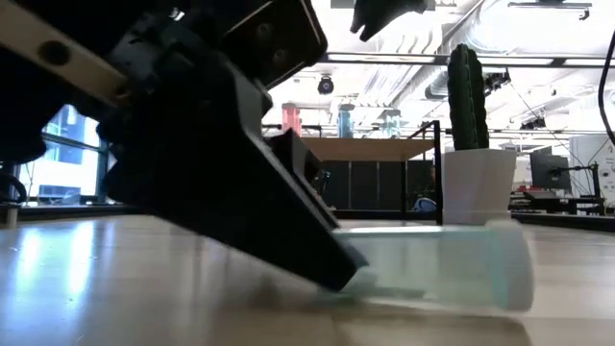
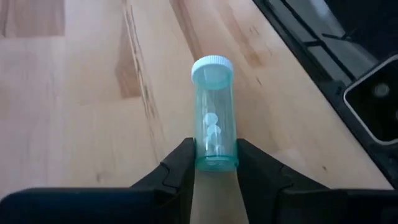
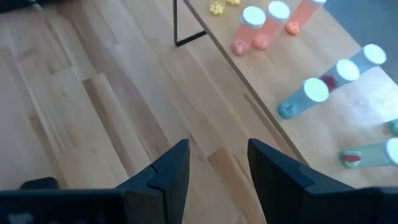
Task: Pick and place medicine bottles onto shelf by color
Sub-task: Put the green pill bottle on the shelf aligned with the other green pill bottles
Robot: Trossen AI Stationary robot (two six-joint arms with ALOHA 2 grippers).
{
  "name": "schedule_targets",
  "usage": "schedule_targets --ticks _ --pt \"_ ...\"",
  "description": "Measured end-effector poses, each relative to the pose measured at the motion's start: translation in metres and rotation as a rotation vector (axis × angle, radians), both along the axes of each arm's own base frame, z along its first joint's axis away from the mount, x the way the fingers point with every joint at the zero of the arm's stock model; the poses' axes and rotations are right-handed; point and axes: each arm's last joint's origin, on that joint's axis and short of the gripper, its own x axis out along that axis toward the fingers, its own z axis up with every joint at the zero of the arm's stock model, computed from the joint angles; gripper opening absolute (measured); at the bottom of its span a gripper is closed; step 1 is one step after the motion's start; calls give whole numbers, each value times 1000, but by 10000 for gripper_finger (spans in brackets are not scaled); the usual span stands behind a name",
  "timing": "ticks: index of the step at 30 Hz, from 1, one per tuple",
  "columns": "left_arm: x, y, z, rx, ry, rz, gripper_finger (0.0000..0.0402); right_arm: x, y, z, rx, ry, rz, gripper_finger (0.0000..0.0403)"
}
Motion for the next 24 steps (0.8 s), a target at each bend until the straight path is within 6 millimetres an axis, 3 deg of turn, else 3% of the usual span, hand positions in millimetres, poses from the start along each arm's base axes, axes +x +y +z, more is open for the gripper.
schedule_targets --ticks 8,24 --pt "11 21 7 -23 -53 50 93 -23 -2 24 -24 -56 49 154" --pt "42 93 53 -208 -522 46 93 -60 -5 56 -18 -167 90 154"
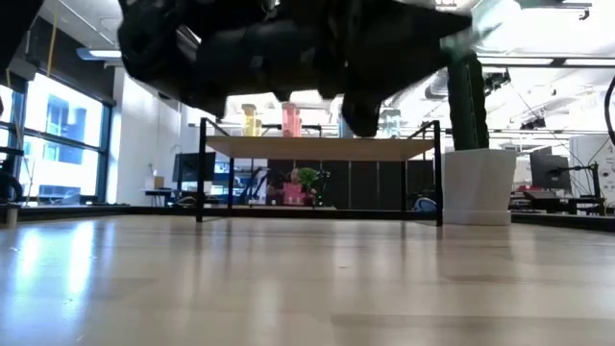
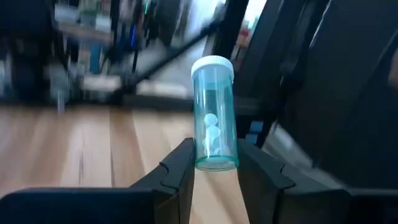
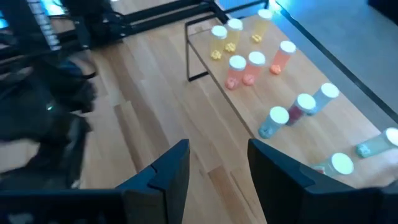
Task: Pick and place medicine bottles onto shelf by color
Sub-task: Put the green pill bottle on the shelf aligned with the other green pill bottles
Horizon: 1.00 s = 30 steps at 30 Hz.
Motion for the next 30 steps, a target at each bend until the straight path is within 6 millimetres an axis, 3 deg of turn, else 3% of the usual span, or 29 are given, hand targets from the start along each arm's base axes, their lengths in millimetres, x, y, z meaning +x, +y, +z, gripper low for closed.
schedule_targets --ticks 14,23,30 --pt "-6 67 46 -159 -454 50 93 -17 -1 23 -75 -118 105 161" --pt "-7 104 57 -221 -509 111 93 -14 2 37 -133 -225 262 161" --pt "-2 111 69 -186 -552 69 93 -14 2 37 -113 -233 250 171"
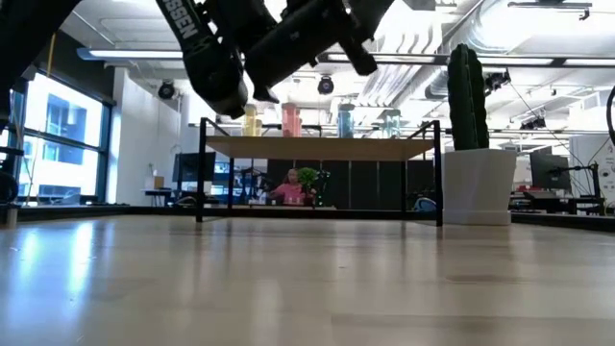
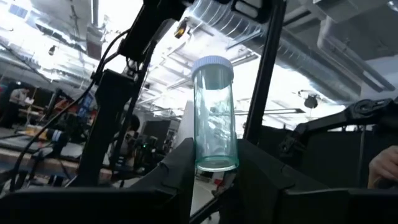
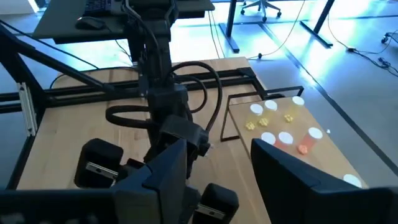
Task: Pick and place medicine bottles onto shelf by color
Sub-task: Put the green pill bottle on the shelf aligned with the other green pill bottles
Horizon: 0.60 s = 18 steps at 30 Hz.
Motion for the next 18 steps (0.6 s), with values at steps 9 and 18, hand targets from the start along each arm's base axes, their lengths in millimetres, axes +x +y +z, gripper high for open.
schedule_targets --ticks 9,18 --pt "5 4 13 35 -55 24 93 -17 3 5 71 8 158 216" --pt "11 6 29 54 -113 10 93 -36 4 6 142 59 210 217"
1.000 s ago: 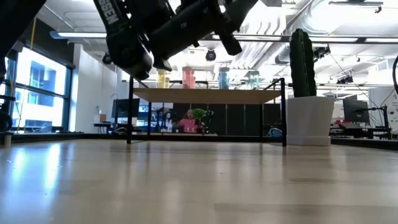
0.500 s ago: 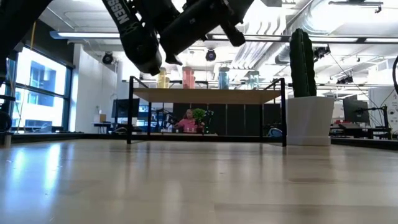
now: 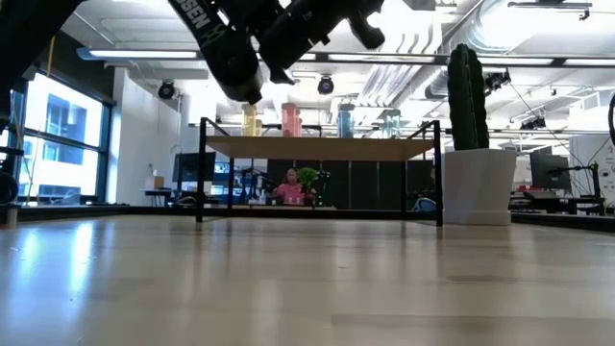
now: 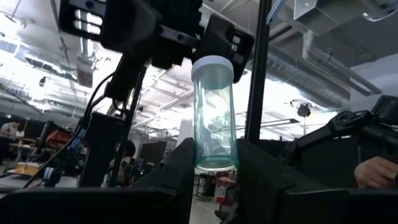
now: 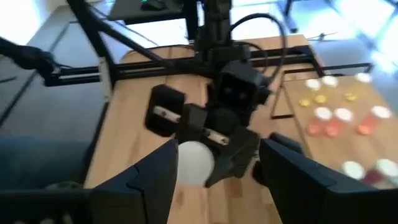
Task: Pick and place medicine bottles onto shelf by color
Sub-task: Put the green pill bottle on the shelf aligned with the other green pill bottles
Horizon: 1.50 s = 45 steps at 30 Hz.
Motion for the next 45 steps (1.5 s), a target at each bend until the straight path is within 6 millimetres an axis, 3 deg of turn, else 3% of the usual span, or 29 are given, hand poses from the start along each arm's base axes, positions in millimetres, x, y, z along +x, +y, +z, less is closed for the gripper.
schedule_targets --ticks 12,33,45 --pt "3 -1 6 24 -10 -29 93 9 3 -5 33 28 54 217" --pt "3 6 5 14 -6 -3 93 -3 2 4 47 -28 58 217" --pt "3 7 5 12 -6 2 93 23 3 -17 14 103 31 217"
